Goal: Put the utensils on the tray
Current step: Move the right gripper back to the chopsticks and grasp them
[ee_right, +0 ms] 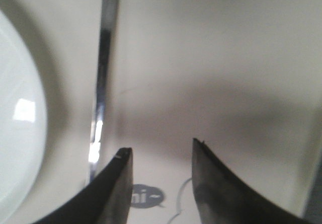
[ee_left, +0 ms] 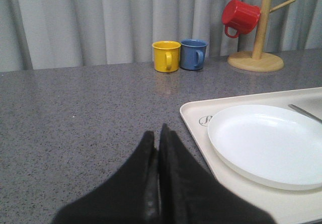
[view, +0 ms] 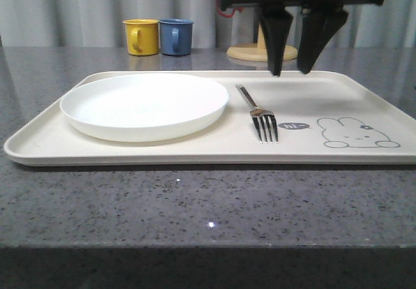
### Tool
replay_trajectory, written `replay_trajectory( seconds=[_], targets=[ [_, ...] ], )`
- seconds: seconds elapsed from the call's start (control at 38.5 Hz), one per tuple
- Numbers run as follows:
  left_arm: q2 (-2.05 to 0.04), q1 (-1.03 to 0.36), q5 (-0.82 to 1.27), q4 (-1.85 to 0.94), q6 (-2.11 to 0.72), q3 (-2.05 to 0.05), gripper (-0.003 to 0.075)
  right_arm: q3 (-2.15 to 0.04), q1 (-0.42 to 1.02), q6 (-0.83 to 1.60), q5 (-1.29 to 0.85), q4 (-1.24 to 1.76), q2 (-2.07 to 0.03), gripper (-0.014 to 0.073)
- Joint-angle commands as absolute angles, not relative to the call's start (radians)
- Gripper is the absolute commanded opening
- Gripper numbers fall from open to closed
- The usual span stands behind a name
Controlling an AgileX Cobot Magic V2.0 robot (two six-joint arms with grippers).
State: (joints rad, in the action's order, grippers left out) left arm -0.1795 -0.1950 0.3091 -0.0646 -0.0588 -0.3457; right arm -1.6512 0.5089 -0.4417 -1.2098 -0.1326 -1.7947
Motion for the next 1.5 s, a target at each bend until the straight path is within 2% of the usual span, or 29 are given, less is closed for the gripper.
replay_trajectory(
  seconds=[0.0,0.16,0.36,0.52,0.62,0.8,1.32,1.4,1.48],
  targets=[
    [-0.189,-0.193,0.223,-0.067,-0.050,-0.372,-0.0018,-1.681,0.470,-0.349,-1.339,-0.221,-1.705,0.0320],
    [-0.189,-0.193,0.223,-0.067,-0.050,-0.372,-0.0018,-1.639,0.365,-0.282,-1.339,-0.220,-1.631,0.0320],
    [-0.189,-0.193,0.223,-0.067,-0.050,-0.372,-0.0018,-1.529,0.109,-0.168,-1.337,-0.204,-1.540,0.0314],
    [-0.189,-0.193,0.223,-0.067,-0.050,-0.372,-0.0018,-1.464,-0.056,-0.051,-1.313,-0.092,-1.535,0.0256],
    [-0.189,-0.193,0.223,-0.067,-0.050,-0.372,-0.0018,-1.422,-0.117,-0.009,-1.269,-0.017,-1.536,0.0260],
    [-0.189,-0.193,0.223,-0.067,-0.050,-0.372,-0.0018,-1.396,-0.118,0.022,-1.220,0.015,-1.582,0.0324],
    [-0.189,-0.193,0.223,-0.067,-0.050,-0.372,-0.0018,-1.396,-0.118,0.046,-1.198,0.053,-1.716,0.0318],
    [-0.189,-0.193,0.223,-0.067,-0.050,-0.372,-0.0018,-1.396,-0.118,0.046,-1.202,0.053,-1.722,0.0293],
    [-0.189,-0.193,0.223,-0.067,-0.050,-0.372,-0.0018,-1.396,-0.118,0.046,-1.208,0.053,-1.722,0.0203]
  ],
)
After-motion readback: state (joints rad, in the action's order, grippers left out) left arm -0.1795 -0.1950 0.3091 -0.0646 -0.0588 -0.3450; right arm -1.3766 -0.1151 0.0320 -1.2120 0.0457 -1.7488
